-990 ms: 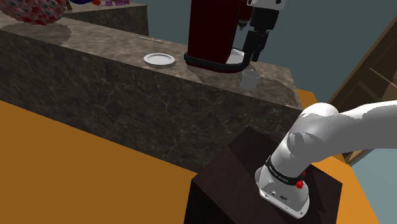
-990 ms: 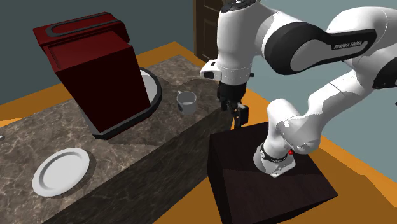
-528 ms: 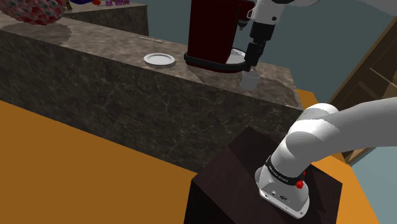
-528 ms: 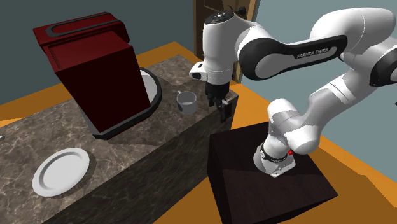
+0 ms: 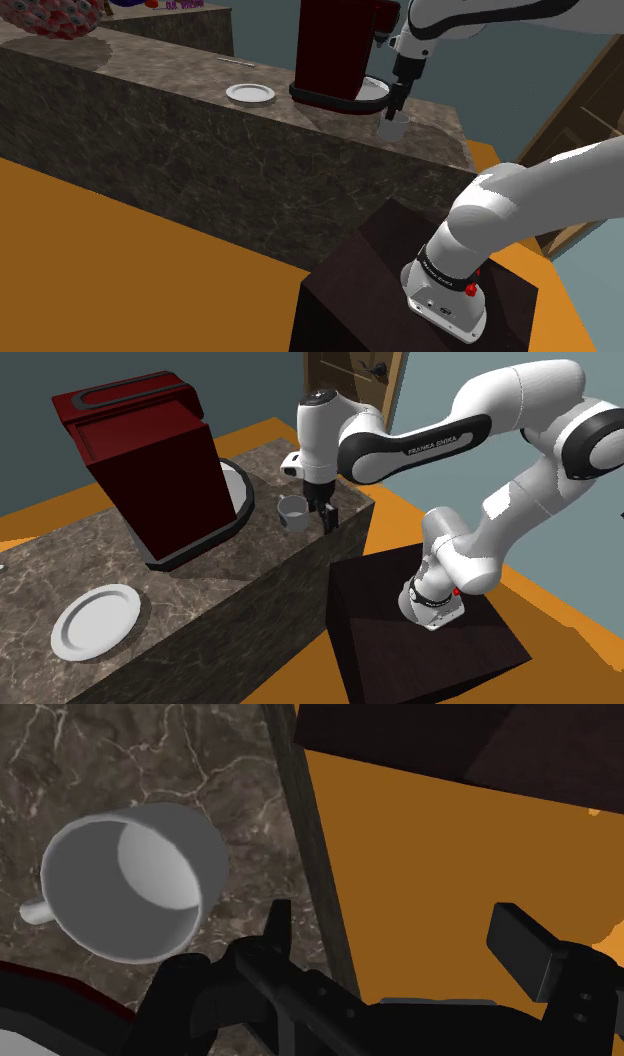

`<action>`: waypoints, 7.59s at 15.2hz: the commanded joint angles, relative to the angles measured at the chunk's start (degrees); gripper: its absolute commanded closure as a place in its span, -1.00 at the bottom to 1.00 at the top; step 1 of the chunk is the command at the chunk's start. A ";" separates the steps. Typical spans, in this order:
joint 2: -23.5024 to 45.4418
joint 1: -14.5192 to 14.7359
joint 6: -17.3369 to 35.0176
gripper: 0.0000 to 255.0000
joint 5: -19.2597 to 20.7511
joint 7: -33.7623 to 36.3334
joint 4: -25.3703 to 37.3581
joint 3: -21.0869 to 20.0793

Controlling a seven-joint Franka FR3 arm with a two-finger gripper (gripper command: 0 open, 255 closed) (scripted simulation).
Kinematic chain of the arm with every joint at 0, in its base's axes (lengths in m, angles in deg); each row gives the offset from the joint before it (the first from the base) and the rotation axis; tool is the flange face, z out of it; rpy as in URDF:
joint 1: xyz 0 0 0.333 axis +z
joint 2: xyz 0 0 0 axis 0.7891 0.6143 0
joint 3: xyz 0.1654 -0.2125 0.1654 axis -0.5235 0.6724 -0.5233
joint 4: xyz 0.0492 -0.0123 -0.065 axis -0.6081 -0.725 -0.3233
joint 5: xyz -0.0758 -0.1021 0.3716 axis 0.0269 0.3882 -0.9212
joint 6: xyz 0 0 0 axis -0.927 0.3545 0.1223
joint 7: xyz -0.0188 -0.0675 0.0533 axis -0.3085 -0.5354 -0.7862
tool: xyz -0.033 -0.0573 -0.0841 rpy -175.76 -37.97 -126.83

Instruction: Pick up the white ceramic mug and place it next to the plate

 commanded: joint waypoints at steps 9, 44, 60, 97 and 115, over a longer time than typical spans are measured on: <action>14.75 -0.34 14.43 -1.00 2.81 -11.21 3.65 9.89; 14.23 -0.37 12.45 1.00 2.76 -11.45 5.16 9.69; 12.06 0.02 -0.19 1.00 1.91 -11.89 15.68 7.59; 68.35 4.97 -11.51 1.00 -19.17 -2.39 79.15 0.78; 67.49 7.56 2.99 1.00 -19.72 -2.84 63.45 1.71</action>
